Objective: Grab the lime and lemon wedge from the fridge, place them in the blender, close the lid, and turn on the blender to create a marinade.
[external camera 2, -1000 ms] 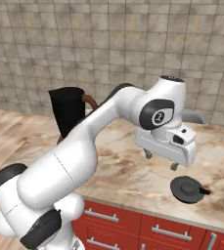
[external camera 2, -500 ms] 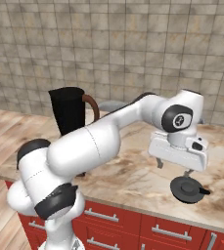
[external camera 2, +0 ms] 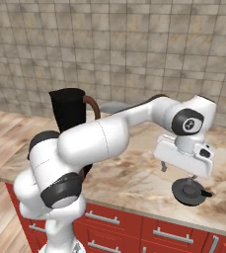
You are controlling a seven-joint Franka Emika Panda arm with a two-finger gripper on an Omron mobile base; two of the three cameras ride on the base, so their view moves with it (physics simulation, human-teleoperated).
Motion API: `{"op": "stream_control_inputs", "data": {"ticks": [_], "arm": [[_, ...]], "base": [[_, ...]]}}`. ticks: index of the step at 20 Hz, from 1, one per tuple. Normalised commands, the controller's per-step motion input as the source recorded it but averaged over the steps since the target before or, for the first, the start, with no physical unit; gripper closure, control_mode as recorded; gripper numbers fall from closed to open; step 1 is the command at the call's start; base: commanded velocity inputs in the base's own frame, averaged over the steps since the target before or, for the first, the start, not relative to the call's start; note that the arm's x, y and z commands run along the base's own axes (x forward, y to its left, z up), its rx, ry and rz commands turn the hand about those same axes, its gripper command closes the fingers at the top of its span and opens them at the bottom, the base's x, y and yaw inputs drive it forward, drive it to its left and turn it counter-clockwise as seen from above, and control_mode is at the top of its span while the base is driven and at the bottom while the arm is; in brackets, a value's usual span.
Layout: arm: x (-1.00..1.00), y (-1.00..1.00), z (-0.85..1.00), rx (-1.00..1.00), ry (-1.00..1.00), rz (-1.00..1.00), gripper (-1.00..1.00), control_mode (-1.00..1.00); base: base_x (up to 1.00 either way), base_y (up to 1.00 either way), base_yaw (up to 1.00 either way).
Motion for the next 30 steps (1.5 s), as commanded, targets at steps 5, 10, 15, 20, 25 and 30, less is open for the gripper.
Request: {"op": "stream_control_inputs", "data": {"ticks": [5, 10, 15, 20, 25, 30], "arm": [[0.01, -0.04, -0.38, 0.09, 0.0, 0.0, -1.0, -1.0], [0.0, -0.11, -0.1, 0.01, 0.0, 0.0, -1.0, -1.0], [0.2, -0.18, -0.25, 0.0, -0.01, 0.0, -1.0, -1.0], [0.35, -0.06, -0.29, 0.0, -0.02, 0.0, -1.0, -1.0], [0.4, 0.0, -0.38, 0.0, 0.0, 0.0, -1.0, -1.0], [0.17, -0.03, -0.51, 0.0, 0.0, 0.0, -1.0, -1.0]], "base": [[0.0, 0.0, 0.0], [0.0, 0.0, 0.0], [0.0, 0.0, 0.0], [0.0, 0.0, 0.0], [0.0, 0.0, 0.0], [0.0, 0.0, 0.0]]}}
